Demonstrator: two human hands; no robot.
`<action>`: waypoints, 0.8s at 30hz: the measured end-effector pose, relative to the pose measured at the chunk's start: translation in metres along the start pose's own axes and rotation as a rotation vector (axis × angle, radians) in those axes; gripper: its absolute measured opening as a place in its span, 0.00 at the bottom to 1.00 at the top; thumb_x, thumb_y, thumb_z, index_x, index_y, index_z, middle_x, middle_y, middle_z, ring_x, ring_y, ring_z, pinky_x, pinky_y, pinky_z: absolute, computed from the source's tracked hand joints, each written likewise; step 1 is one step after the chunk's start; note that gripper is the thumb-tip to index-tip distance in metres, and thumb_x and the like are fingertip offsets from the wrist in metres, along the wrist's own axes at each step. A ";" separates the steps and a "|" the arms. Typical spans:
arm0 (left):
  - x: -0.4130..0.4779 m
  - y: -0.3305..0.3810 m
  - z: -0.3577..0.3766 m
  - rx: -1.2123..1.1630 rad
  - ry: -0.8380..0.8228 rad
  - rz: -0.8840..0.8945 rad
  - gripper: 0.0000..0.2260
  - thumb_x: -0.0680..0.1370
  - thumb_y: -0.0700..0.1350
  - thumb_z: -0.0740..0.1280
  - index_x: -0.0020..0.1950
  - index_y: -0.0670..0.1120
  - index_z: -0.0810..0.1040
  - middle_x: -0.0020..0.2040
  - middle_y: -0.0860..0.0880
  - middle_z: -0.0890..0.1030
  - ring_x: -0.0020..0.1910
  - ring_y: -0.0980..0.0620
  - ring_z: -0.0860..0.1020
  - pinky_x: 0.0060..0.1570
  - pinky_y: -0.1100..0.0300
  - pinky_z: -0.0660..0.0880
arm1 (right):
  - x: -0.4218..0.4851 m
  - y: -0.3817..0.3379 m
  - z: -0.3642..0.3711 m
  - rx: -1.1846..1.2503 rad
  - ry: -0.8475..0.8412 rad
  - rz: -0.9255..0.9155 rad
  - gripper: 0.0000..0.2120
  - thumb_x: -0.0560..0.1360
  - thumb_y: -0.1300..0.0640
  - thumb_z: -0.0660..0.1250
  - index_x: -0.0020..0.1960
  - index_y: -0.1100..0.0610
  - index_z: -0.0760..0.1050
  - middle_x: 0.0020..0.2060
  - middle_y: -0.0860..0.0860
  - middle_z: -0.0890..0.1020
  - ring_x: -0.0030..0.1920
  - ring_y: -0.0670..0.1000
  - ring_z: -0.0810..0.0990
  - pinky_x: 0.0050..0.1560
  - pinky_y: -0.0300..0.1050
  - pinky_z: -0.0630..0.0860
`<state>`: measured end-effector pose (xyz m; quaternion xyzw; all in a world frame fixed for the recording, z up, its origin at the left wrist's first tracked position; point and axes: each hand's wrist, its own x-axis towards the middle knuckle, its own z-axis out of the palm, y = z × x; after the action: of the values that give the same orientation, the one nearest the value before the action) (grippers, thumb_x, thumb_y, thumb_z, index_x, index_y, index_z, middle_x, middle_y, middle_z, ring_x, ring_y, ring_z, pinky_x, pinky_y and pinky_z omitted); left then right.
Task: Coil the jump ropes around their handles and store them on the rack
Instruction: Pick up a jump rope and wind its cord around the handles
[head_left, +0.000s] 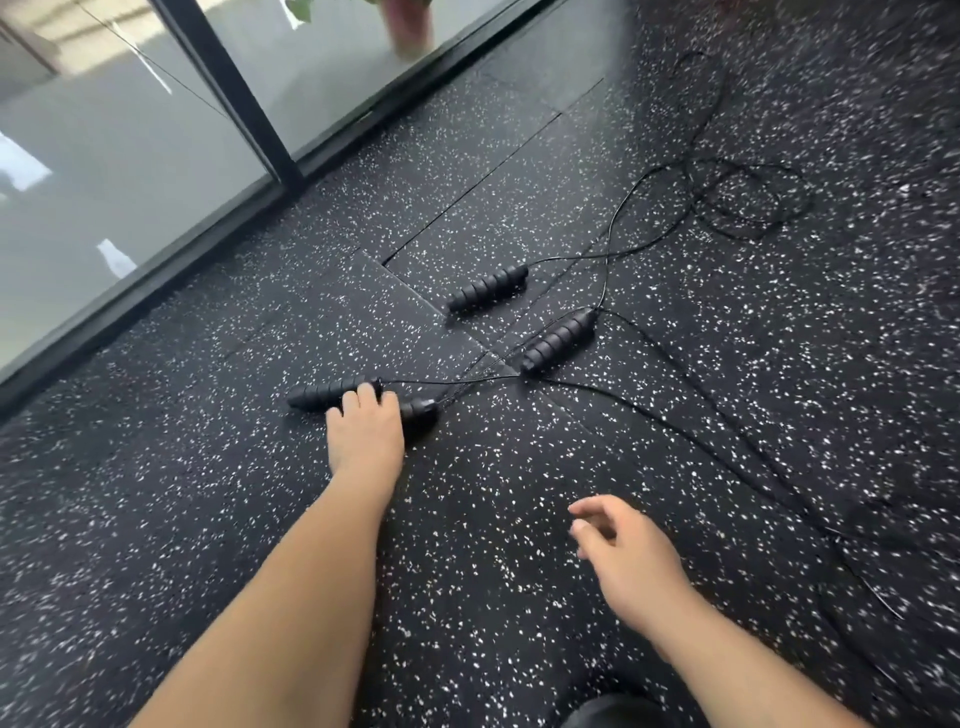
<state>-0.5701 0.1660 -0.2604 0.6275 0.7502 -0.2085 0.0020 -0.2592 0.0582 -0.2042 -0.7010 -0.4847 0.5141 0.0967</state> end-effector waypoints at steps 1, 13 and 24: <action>0.002 -0.005 0.001 0.009 0.011 -0.014 0.16 0.83 0.42 0.61 0.71 0.49 0.70 0.70 0.42 0.70 0.68 0.41 0.70 0.64 0.47 0.71 | 0.001 0.000 0.003 0.001 0.001 -0.001 0.06 0.85 0.50 0.65 0.58 0.40 0.77 0.50 0.40 0.84 0.49 0.42 0.83 0.48 0.45 0.78; 0.033 -0.038 0.004 -0.019 -0.214 -0.010 0.29 0.75 0.59 0.76 0.70 0.51 0.69 0.73 0.40 0.63 0.73 0.38 0.66 0.73 0.43 0.68 | 0.003 -0.007 0.017 0.039 -0.017 -0.003 0.06 0.85 0.51 0.65 0.57 0.40 0.79 0.49 0.41 0.85 0.48 0.45 0.85 0.53 0.49 0.82; -0.014 -0.023 0.012 -0.196 -0.061 0.121 0.27 0.76 0.58 0.75 0.67 0.51 0.66 0.61 0.46 0.67 0.58 0.42 0.75 0.52 0.47 0.78 | 0.001 0.002 0.004 0.032 0.024 0.039 0.06 0.84 0.50 0.65 0.56 0.40 0.79 0.48 0.40 0.85 0.46 0.45 0.85 0.50 0.49 0.82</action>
<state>-0.5916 0.1461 -0.2602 0.6618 0.7272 -0.1528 0.0989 -0.2615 0.0566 -0.2077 -0.7149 -0.4614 0.5150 0.1036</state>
